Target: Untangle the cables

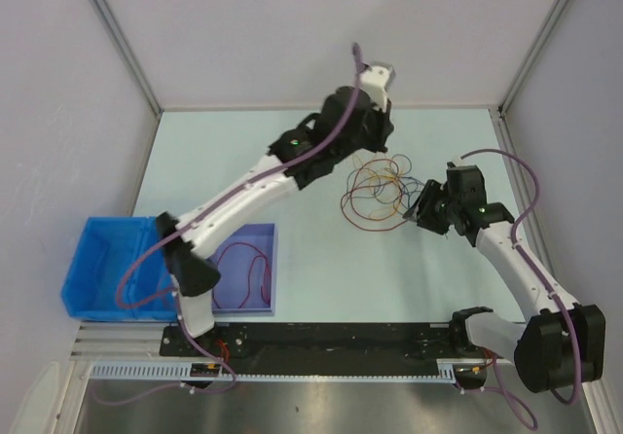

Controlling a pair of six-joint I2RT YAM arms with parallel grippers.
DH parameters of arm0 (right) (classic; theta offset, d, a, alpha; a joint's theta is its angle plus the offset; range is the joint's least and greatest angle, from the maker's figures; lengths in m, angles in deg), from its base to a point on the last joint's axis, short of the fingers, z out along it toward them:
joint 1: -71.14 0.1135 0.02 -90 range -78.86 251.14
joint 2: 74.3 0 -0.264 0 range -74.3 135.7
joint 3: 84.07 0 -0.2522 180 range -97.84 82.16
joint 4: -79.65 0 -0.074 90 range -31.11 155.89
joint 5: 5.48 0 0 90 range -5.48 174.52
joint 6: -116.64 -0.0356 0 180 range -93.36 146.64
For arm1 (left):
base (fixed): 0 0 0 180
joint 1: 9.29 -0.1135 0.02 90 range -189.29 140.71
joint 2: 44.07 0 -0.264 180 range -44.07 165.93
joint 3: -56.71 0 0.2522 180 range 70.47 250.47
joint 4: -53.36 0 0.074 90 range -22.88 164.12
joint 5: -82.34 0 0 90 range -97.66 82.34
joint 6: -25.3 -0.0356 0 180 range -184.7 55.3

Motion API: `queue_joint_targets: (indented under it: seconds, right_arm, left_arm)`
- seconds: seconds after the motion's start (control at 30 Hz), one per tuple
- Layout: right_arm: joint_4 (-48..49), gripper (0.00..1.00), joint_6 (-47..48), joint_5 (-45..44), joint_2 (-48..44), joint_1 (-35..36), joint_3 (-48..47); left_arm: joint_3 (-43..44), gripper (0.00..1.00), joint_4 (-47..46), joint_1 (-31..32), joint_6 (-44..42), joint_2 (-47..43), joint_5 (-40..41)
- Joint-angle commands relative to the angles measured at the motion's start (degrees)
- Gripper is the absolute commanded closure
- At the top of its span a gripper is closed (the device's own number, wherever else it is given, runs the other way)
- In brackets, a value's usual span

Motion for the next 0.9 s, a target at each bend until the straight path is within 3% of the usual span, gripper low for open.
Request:
queue_joint_targets:
  seconds: [0.0, 0.17, 0.37, 0.47, 0.63, 0.73, 0.83, 0.87]
  right_arm:
    - [-0.09, 0.52, -0.36, -0.41, -3.43, -0.26, -0.04]
    - [-0.35, 0.52, -0.63, -0.07, -3.87, -0.26, 0.05]
    - [-0.97, 0.52, -0.45, 0.46, -4.75, -0.26, 0.05]
    - [-0.36, 0.52, -0.54, 1.69, -4.48, -0.26, 0.49]
    - [1.05, 0.52, -1.59, 3.19, -4.39, 1.32, 0.75]
    - [1.84, 0.51, -2.29, 3.28, -4.75, 2.46, 0.75]
    - [2.19, 0.51, -3.0, 2.4, -5.01, 3.77, 0.75]
    - [2.2, 0.51, -3.44, 2.22, -4.84, 4.13, 0.84]
  left_arm:
    - [-1.66, 1.0, 0.78, 0.05, -2.97, -10.5, 0.16]
    - [-20.69, 1.0, -4.32, -0.65, 0.26, -18.6, 0.87]
    - [-42.23, 1.0, -9.94, -1.0, 8.08, -25.79, -4.31]
    - [-47.89, 1.0, -12.15, -0.91, 10.11, -27.48, -5.99]
    - [-45.72, 1.0, -8.81, -0.91, 8.81, -28.8, -5.82]
    - [-39.75, 1.0, -6.44, -1.0, 5.82, -30.81, -4.94]
    - [-27.56, 1.0, -2.4, -0.91, 1.61, -29.52, -4.23]
    - [-19.34, 1.0, -1.17, -1.0, 0.72, -28.72, -5.19]
